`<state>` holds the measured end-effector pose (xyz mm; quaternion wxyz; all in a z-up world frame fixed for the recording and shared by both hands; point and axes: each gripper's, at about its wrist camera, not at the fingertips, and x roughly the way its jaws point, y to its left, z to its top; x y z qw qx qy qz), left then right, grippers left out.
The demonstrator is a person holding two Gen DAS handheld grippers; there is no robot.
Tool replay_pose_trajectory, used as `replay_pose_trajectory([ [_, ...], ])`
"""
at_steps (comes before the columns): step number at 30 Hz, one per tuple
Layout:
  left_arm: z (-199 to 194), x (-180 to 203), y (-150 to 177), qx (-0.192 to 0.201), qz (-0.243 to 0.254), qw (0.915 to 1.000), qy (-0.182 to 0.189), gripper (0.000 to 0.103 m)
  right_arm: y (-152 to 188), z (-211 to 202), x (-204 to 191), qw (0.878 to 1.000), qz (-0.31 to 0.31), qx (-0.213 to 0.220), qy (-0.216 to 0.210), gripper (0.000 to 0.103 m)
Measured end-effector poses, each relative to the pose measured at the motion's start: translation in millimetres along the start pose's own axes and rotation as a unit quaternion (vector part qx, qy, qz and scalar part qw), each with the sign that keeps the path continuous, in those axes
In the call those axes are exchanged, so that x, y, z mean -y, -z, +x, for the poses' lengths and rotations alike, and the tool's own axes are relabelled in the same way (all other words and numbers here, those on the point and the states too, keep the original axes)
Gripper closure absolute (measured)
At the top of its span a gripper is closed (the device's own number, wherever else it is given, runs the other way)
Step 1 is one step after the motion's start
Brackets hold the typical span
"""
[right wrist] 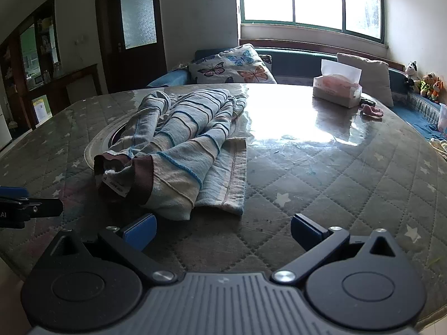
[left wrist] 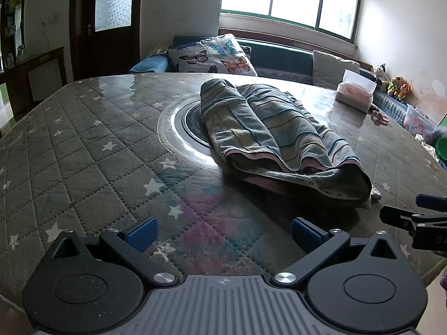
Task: Fold clothes
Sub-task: 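Move both grippers toward the crumpled striped t-shirt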
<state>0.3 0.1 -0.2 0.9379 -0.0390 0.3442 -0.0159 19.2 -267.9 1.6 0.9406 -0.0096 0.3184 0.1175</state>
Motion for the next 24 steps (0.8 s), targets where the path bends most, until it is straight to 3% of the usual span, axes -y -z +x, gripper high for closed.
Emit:
replay_pose_trajectory([
  [24,21.2,-5.5,-19.5,-0.001,0.006,1.0000,-0.004,0.000,-12.3,17.0,7.9,1.000,0.007,-0.013,-0.001,0.000],
])
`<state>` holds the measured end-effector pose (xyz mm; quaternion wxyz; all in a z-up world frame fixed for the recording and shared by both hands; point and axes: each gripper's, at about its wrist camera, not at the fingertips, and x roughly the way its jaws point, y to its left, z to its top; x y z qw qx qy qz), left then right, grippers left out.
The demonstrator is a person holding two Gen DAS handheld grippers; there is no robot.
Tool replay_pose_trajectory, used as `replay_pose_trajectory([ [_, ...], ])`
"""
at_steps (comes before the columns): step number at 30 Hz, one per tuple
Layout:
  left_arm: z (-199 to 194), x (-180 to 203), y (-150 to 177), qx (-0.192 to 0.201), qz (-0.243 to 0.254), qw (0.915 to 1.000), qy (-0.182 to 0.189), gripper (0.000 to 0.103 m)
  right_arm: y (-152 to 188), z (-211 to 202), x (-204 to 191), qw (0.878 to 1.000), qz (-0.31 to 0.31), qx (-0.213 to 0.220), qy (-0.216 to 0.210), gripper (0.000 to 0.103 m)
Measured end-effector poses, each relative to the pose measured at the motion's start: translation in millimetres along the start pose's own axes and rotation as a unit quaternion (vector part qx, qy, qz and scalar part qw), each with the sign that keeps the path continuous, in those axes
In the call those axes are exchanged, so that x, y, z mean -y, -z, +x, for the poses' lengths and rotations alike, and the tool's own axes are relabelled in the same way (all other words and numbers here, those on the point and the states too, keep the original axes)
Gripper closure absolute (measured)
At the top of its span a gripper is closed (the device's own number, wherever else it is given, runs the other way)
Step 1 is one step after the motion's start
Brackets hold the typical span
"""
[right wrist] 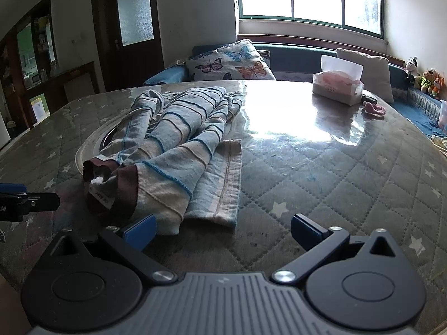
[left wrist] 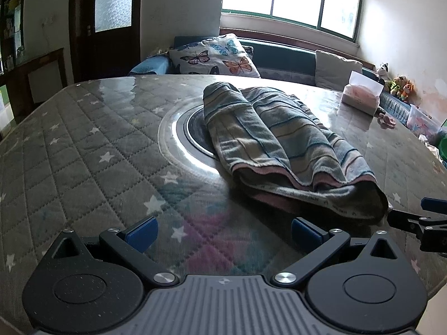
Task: Fold clothes
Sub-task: 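Move both grippers toward the crumpled striped t-shirt, then grasp the striped t-shirt with both grippers and lift it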
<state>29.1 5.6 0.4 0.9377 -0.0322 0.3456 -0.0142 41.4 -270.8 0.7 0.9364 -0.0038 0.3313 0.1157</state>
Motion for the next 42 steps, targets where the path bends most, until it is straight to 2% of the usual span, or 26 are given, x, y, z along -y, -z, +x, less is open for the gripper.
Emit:
replay_pose_trajectory([
  [5,10.6,-2.0,-14.8,0.000,0.001,1.0000,0.006,0.001,-8.6,6.4,4.0,1.000,0.005,0.000,0.001,0.000],
  [12,31.7,-6.5,-47.8,0.005,0.002,0.9999,0.012,0.015,-26.3,23.3,14.5,1.000,0.012,-0.007,0.007,0.005],
  [15,46.0,-8.5,-64.6,0.005,0.002,1.0000,0.006,0.017,-34.4,31.7,18.0,1.000,0.013,-0.010,0.007,0.006],
  [21,78.1,-6.4,-96.7,0.002,0.013,0.9999,-0.004,0.018,-48.6,51.0,24.7,1.000,0.017,-0.020,0.004,0.016],
  [27,113.8,-6.5,-129.4,-0.004,0.003,0.9999,-0.012,0.018,-58.7,71.6,32.3,0.999,0.026,-0.034,-0.005,0.025],
  [28,119.7,-6.6,-134.4,-0.005,0.003,0.9999,-0.013,0.017,-59.7,74.7,33.8,0.999,0.026,-0.037,-0.006,0.030],
  [35,162.4,-7.8,-152.8,-0.035,-0.012,0.9992,-0.013,0.018,-68.7,98.3,39.8,0.998,0.029,-0.051,-0.021,0.044],
  [38,175.3,-8.8,-152.5,-0.050,-0.015,0.9986,-0.008,0.025,-73.9,106.9,38.3,0.998,0.023,-0.052,-0.027,0.048],
  [40,180.9,-10.6,-151.7,-0.057,-0.016,0.9982,0.002,0.045,-76.6,110.6,36.1,0.998,0.019,-0.051,-0.033,0.053],
  [41,182.5,-11.7,-151.0,-0.061,-0.017,0.9979,0.009,0.050,-77.3,111.9,34.8,0.998,0.018,-0.051,-0.037,0.057],
  [42,183.2,-13.1,-150.2,-0.065,-0.020,0.9975,0.017,0.062,-78.1,113.2,33.5,0.998,0.017,-0.051,-0.040,0.058],
])
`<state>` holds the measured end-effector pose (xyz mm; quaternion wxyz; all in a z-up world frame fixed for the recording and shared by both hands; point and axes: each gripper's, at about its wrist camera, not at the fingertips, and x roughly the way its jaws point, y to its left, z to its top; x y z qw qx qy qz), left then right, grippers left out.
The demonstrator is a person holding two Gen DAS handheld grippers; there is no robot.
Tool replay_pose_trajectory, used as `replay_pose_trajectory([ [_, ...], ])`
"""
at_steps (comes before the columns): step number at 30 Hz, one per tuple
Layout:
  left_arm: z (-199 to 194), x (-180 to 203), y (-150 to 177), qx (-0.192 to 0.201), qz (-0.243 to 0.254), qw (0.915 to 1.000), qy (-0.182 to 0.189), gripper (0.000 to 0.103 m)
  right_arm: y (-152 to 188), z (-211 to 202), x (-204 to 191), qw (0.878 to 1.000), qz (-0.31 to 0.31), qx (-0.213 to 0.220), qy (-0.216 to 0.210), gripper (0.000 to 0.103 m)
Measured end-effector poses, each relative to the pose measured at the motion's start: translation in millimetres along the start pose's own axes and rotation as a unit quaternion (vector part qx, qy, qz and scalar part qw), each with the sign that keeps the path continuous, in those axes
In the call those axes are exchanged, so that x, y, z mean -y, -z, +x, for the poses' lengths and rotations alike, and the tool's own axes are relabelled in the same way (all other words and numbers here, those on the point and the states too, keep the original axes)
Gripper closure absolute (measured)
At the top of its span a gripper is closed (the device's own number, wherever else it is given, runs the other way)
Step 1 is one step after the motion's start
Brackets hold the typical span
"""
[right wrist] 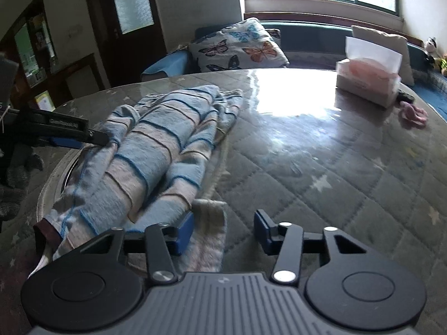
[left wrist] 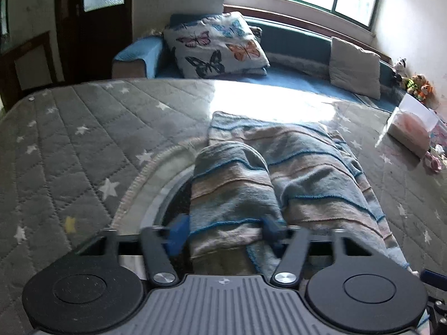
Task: Fold clothes
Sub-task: 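Grasp the striped t-shirt with both grippers and lift it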
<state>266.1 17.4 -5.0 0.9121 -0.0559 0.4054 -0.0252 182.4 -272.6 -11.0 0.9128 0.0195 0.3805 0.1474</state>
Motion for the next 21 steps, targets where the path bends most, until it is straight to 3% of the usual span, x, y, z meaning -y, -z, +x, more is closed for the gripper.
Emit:
replay_pose_trajectory([
  [4,-7.5,-1.4,2.2,0.009,0.002,0.9999,0.012,0.093,-3.4,5.1,-4.8,1.000,-0.005,0.000,-0.015,0.090],
  [7,-22.9,-7.7,5.5,0.022,-0.006,0.9997,0.007,0.097,-1.7,1.8,-3.2,1.000,0.004,0.008,-0.012,0.099],
  [15,-79.5,-56.9,26.7,0.053,-0.061,0.9960,-0.039,0.099,0.7,-26.6,1.4,0.999,0.013,0.043,0.013,0.101],
  [21,-124.9,-93.0,57.0,0.052,-0.102,0.9908,-0.072,0.099,5.0,-51.5,11.5,0.997,0.016,0.064,0.045,0.101],
])
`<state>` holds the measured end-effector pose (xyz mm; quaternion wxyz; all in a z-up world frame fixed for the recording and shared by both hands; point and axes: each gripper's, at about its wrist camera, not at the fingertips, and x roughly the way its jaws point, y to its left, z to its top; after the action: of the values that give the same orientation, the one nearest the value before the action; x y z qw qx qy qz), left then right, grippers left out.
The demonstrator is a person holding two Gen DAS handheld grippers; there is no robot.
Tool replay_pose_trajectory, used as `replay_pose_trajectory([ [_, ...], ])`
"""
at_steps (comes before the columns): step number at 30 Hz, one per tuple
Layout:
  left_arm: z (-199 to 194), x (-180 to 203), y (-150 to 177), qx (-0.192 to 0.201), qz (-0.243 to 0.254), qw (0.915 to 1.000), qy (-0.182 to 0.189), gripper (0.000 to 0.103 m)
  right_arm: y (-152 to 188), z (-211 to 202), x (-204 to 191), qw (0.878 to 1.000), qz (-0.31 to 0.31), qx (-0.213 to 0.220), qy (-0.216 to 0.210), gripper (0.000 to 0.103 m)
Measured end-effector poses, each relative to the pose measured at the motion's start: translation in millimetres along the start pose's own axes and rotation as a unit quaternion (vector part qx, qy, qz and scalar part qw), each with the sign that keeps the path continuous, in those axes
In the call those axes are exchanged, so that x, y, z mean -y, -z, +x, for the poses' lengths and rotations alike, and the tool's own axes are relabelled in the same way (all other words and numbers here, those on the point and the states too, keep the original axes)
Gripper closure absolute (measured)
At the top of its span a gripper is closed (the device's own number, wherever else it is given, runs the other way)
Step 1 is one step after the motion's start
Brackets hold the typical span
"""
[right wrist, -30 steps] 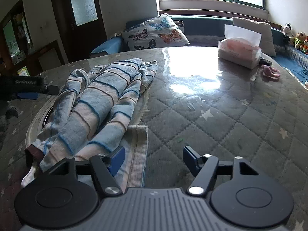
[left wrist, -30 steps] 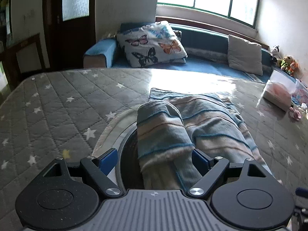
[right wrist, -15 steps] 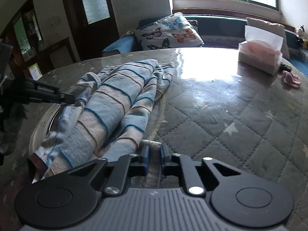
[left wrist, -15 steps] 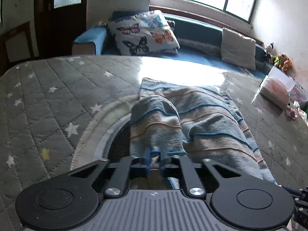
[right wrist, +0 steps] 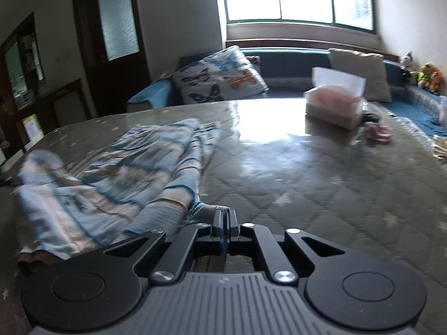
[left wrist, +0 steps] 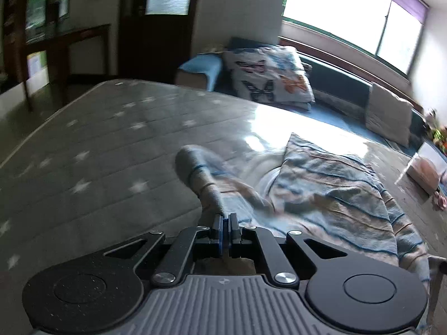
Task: Fold clothes
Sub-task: 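Grasp the striped t-shirt with both grippers and lift it, then spread the t-shirt flat on the table and open both grippers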
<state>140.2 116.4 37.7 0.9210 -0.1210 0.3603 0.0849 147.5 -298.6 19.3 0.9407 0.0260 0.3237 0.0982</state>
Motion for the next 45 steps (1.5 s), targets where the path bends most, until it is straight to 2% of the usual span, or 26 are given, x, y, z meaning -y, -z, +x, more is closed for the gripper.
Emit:
replay_pose_trajectory([
  [4,-24.4,-25.8,14.8,-0.011,-0.022,0.9995,-0.020,0.100,1.5,-22.1,16.6,0.999,0.012,0.016,0.028,0.102],
  [9,-42.2,-40.9,38.0,-0.046,-0.025,0.9983,-0.026,0.099,10.1,-53.9,37.3,0.998,0.013,0.025,0.061,0.102],
  [14,-52.9,-51.3,58.2,-0.080,-0.021,0.9962,-0.027,0.097,32.1,-66.4,50.5,0.997,-0.004,-0.022,0.077,0.102],
  [17,-54.2,-53.7,54.7,-0.087,-0.014,0.9958,-0.025,0.091,42.5,-68.4,57.5,0.995,-0.007,-0.059,0.081,0.101],
  [19,-57.3,-55.5,48.9,-0.083,-0.007,0.9961,-0.030,0.072,40.3,-68.3,60.8,0.994,-0.014,-0.068,0.084,0.099],
  [21,-64.1,-55.6,45.8,-0.069,0.006,0.9970,-0.035,0.066,32.6,-67.7,64.8,0.995,-0.009,-0.067,0.077,0.098],
  [22,-66.9,-54.2,43.5,-0.064,0.010,0.9972,-0.037,0.058,29.2,-67.6,65.4,0.995,-0.012,-0.065,0.073,0.096],
  [27,-72.3,-53.5,29.6,-0.042,0.023,0.9980,-0.042,0.054,10.0,-49.8,60.5,0.997,-0.025,-0.062,0.049,0.093],
  [31,-54.9,-43.5,11.7,-0.035,0.037,0.9981,-0.035,0.054,-5.3,-22.8,52.9,0.997,-0.032,-0.068,0.024,0.074],
  [33,-37.4,-36.4,1.6,-0.037,0.041,0.9982,-0.025,0.054,-14.8,-7.4,50.0,0.997,-0.034,-0.071,0.016,0.074],
  [35,-18.1,-29.1,-8.6,-0.041,0.043,0.9981,-0.015,0.054,-25.2,8.8,48.5,0.997,-0.030,-0.077,0.006,0.068],
  [38,16.6,-13.3,-23.5,-0.046,0.056,0.9973,-0.004,0.054,-39.4,32.9,48.1,0.996,-0.027,-0.084,-0.003,0.067],
  [40,40.7,-2.5,-33.9,-0.048,0.067,0.9966,0.004,0.054,-47.2,49.8,47.1,0.995,-0.032,-0.090,-0.001,0.062],
  [45,90.6,18.4,-56.5,-0.049,0.090,0.9947,0.005,0.054,-63.3,89.5,47.6,0.994,-0.041,-0.104,0.006,0.060],
])
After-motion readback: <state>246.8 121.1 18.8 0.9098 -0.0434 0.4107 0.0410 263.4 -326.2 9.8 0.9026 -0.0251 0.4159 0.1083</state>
